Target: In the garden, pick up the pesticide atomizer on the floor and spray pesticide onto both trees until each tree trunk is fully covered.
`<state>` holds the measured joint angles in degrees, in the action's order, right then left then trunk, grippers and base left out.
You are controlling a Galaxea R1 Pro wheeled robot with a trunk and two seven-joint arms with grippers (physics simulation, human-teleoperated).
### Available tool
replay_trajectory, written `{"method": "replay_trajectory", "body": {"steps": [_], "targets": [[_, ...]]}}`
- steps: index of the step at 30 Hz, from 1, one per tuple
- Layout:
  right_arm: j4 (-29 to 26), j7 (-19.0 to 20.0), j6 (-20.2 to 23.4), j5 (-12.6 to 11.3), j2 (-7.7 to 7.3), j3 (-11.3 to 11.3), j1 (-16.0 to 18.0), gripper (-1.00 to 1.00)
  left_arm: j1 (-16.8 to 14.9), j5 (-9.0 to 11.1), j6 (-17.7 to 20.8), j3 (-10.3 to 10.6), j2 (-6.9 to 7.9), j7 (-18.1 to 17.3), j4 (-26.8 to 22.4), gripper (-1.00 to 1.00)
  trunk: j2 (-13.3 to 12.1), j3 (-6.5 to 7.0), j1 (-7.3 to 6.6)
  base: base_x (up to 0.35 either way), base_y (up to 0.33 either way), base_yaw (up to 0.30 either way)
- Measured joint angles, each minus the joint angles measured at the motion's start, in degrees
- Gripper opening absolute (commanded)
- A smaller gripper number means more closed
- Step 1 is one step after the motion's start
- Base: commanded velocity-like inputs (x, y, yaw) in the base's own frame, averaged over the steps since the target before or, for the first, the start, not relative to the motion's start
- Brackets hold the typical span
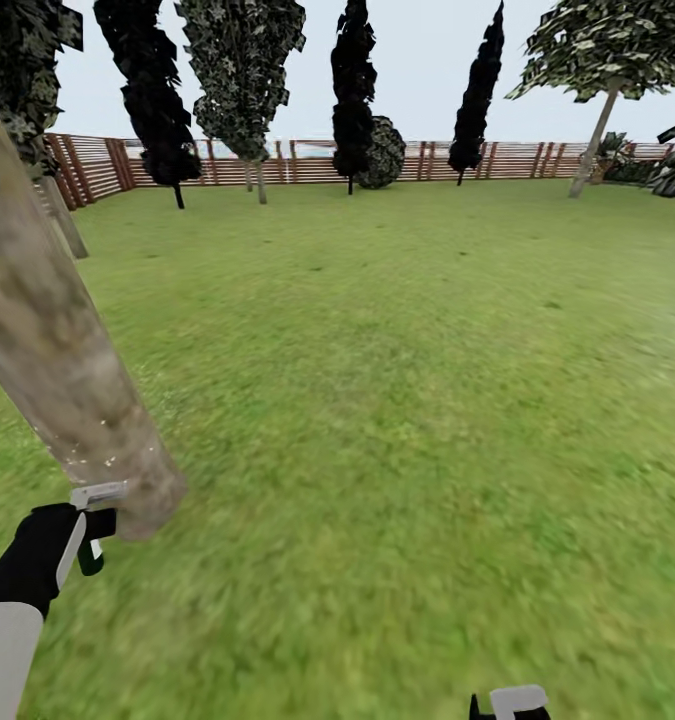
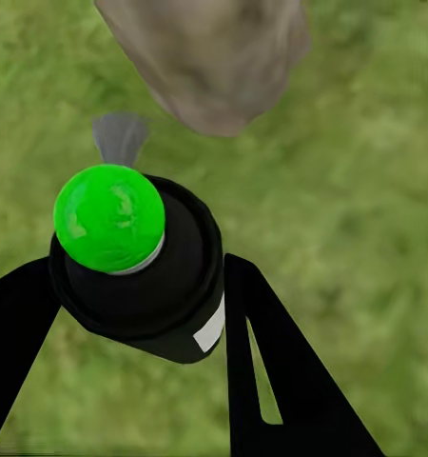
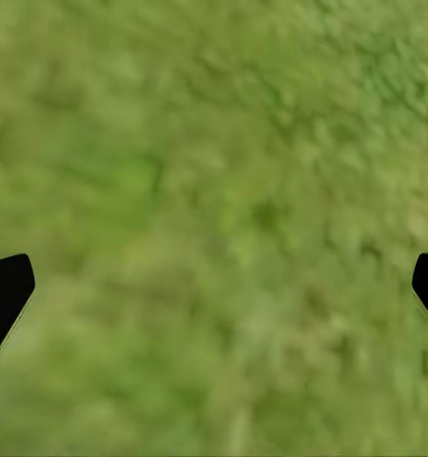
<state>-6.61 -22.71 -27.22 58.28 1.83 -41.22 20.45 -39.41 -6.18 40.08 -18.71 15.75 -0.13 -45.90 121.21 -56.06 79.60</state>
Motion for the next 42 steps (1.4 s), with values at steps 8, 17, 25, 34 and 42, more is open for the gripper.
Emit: {"method": "replay_trajectory", "body": {"steps": [8,17,25,34,42], "targets": [[0.0,0.0,0.0,0.0,0.0,0.0,0.0,1.0,0.0,-0.2,0.0,0.1,-0.04,0.0,0.0,-1.0,0.0,0.0,0.0,0.241,-0.187,0.277],[0.0,0.0,0.0,0.0,0.05,0.1,0.0,1.0,0.0,0.2,0.0,0.3,-0.14,0.0,0.1,-1.0,0.0,0.0,0.0,0.236,-0.182,0.277],[0.0,0.0,0.0,0.0,0.01,0.0,0.0,1.0,-1.6,0.6,0.6,0.5,-2.25,-1.5,-1.2,-1.0,0.0,0.0,0.02,0.014,-0.01,0.277],[-0.1,0.0,0.0,0.0,-0.09,-0.1,0.0,1.0,-7.5,-0.2,7.7,0.6,-2.03,-1.8,-4.4,-1.0,0.0,0.0,0.02,0.0,0.0,0.096],[-0.1,0.0,0.0,-0.1,-0.08,-0.1,0.0,1.0,-7.6,-0.2,7.9,0.2,-1.8,-1.8,-5.2,-1.0,0.0,0.0,0.0,0.13,-0.128,0.0]]}}
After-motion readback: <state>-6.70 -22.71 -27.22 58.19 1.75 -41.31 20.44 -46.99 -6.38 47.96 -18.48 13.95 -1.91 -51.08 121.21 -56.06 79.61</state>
